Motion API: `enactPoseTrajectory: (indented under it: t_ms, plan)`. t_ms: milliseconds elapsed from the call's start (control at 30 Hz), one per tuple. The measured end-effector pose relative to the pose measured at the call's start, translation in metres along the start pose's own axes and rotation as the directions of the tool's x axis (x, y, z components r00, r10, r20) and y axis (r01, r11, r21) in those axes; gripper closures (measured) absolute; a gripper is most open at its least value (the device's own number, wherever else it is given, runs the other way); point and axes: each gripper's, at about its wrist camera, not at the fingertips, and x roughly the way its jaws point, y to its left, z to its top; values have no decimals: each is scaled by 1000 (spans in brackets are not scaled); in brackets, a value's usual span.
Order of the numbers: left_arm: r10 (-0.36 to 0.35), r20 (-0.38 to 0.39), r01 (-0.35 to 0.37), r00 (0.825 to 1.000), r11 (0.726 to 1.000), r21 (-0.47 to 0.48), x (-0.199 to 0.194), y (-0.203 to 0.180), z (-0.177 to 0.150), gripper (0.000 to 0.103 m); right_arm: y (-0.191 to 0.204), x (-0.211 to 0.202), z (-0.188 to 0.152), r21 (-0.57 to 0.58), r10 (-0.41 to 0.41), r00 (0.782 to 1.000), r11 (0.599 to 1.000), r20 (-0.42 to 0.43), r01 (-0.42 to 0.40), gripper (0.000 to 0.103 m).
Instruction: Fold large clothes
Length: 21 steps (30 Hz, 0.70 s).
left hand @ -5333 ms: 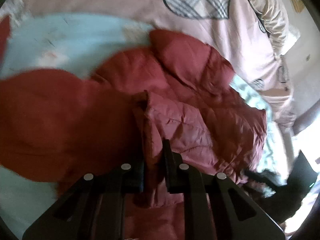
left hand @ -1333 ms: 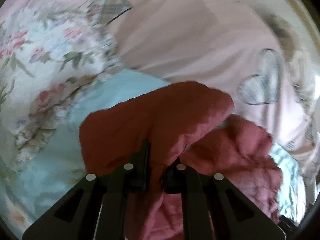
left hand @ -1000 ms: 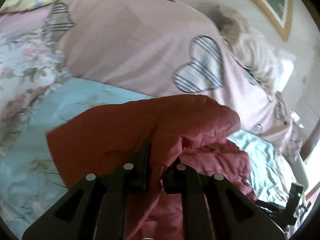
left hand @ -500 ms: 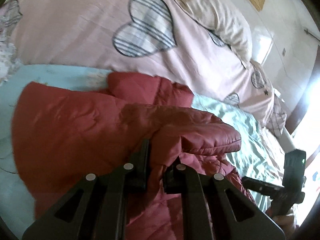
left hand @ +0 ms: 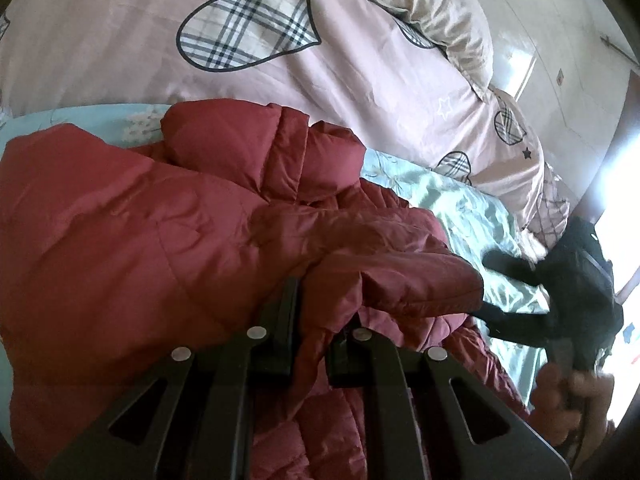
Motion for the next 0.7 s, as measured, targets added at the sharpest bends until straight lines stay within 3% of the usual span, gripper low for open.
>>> enactPoseTrajectory:
  t_ms: [200, 233, 267, 333, 400, 433, 467, 567, 600, 700]
  plan:
    - [-3, -3, 3, 1000, 1000, 10, 2, 1, 2, 95, -13, 43, 12, 121, 82, 994, 990, -74, -73, 30]
    - [-6, -2, 6, 1000, 1000, 13, 3, 0, 2, 95, -13, 46, 10, 124, 83, 993, 990, -82, -73, 41]
    - [5, -4, -5, 1000, 1000, 21, 4, -1, 2, 95, -12, 52, 10, 123, 83, 992, 990, -95, -71, 65]
    - [34, -23, -33, 999, 999, 42, 8, -4, 1, 90, -8, 59, 10, 108, 61, 991, 993, -115, -49, 88]
    - [54, -84, -49, 995, 997, 51, 15, -4, 0, 84, -4, 59, 12, 79, 25, 995, 997, -100, -17, 94]
    - [39, -110, -34, 993, 998, 47, 17, -3, -1, 77, 0, 57, 14, 54, 2, 996, 999, -84, 2, 95]
    - [23, -125, -18, 992, 999, 40, 17, -2, -2, 60, 2, 56, 16, 37, -14, 997, 999, -75, 17, 96]
    - [-14, -135, 18, 991, 1000, 26, 6, 0, -6, 24, 9, 50, 19, -12, -51, 997, 999, -53, 51, 97]
    - [-13, -127, 17, 992, 999, 30, 1, -1, -7, 19, 10, 46, 20, -28, -62, 997, 998, -45, 61, 97]
    - [-13, -105, 16, 994, 1000, 24, -14, 4, -9, 18, 12, 26, 23, -69, -92, 996, 993, -1, 92, 97]
